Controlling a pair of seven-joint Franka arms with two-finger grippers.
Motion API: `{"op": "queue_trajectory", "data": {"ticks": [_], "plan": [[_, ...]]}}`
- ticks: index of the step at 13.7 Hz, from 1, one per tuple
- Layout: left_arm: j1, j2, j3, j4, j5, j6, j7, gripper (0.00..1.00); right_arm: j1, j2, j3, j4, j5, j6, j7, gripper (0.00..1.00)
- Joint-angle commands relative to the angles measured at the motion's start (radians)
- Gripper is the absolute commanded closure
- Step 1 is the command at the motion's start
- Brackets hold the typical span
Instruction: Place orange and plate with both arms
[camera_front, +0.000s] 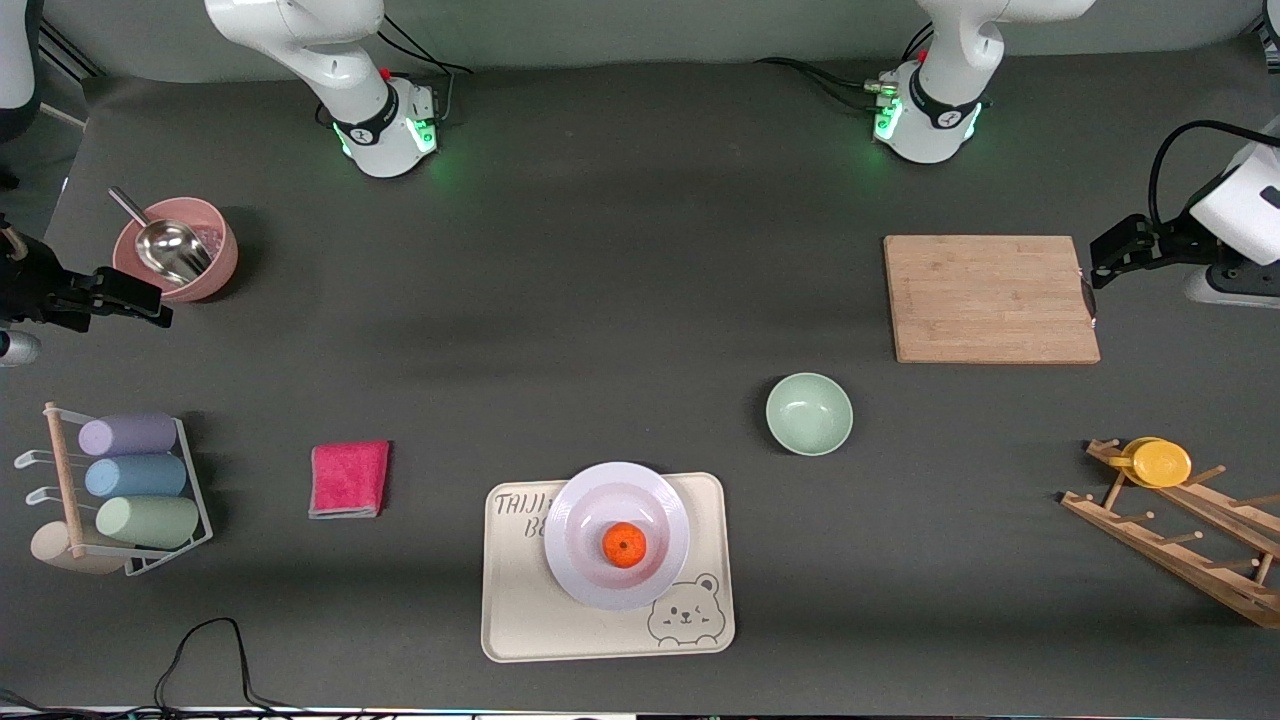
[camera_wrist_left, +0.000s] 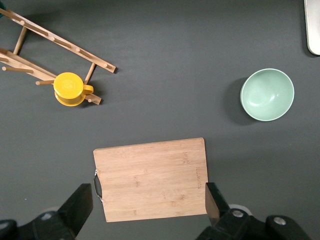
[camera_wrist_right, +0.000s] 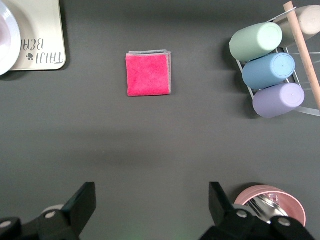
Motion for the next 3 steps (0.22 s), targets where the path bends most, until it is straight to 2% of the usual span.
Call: {"op": "queue_trajectory", "data": {"ticks": [1,3], "plan": [[0.003,-0.004,-0.001,0.0,0.014,0.008,-0.012,0.0,-0.003,0.005,0.005,0.004,-0.024,0.005,0.03,0.0],[0.003,-0.004,-0.001,0.0,0.014,0.007,-0.012,0.0,-0.003,0.005,0.005,0.004,-0.026,0.003,0.03,0.0]]}}
